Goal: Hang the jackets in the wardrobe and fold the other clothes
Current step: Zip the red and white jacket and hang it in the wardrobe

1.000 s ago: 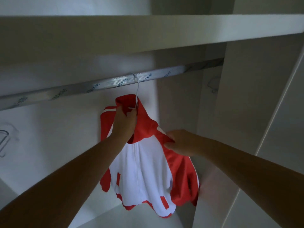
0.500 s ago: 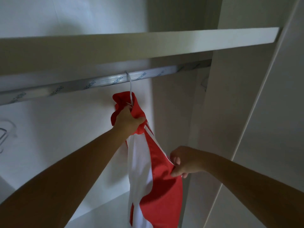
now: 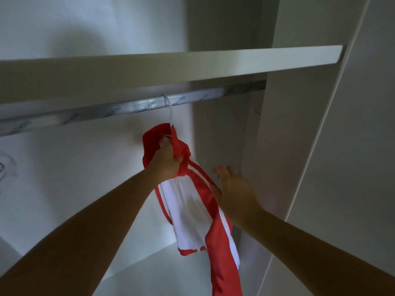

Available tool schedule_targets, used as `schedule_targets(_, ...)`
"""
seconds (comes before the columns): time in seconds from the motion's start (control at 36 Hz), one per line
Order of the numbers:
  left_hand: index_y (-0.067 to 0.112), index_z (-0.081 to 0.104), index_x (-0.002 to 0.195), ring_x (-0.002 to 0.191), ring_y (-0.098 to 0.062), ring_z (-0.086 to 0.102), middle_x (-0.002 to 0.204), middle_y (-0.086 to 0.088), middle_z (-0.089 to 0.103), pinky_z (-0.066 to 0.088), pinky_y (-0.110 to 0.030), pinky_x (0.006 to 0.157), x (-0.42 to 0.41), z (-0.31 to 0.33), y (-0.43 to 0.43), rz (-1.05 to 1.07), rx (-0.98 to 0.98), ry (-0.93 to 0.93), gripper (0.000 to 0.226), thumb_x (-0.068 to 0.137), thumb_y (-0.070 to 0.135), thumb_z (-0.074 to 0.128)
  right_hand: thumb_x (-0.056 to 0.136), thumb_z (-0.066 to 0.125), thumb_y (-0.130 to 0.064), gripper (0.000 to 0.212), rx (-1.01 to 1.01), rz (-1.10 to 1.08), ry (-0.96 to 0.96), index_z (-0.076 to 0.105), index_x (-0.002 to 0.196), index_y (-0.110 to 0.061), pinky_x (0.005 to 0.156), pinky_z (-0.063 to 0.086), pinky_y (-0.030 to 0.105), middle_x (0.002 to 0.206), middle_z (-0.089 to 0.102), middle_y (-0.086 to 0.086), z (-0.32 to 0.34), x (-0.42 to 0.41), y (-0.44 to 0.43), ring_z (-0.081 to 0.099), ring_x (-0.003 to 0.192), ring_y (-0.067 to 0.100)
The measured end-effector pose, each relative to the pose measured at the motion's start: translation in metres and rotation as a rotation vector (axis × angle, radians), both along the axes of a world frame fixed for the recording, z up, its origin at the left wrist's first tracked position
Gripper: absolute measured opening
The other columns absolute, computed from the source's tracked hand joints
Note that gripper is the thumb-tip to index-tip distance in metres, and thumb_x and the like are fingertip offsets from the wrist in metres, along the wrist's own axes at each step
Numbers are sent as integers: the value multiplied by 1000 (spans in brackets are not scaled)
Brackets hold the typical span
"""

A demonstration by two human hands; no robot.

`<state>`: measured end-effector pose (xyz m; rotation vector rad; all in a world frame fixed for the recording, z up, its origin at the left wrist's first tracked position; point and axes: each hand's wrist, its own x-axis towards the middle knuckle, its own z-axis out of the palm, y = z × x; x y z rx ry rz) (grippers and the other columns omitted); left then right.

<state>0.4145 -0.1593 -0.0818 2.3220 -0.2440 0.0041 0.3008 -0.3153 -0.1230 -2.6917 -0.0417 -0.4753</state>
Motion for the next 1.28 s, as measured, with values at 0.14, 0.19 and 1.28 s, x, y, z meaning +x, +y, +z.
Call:
schedule_targets(0.14,18,44,75,69,-19,49,65,0,40,44,-29,74,-3,-10,16,-12,280,-142,26,100,15,40,101,41,-32,22,-93,-5,139,57,104,-18,76,47,26,95,65,-2,-12,7,0,58,75,15)
schedule_targets(0.19,30,40,74,80,-22,48,69,3,40,45,-34,80,-4,-10,21,-27,367,-111,27,96,16,46,98,45,-31,17,-106,0,160,57,100,-19,74,45,25,91,63,-3,-15,6,3,57,75,16)
schedule_targets(1.28,3,62,92,69,-17,57,69,1,58,45,-24,71,3,-4,10,-85,169,-84,28,95,30,55,95,45,-39,21,-204,-111,164,55,87,-22,66,42,24,82,61,-5,-15,-4,0,62,74,16)
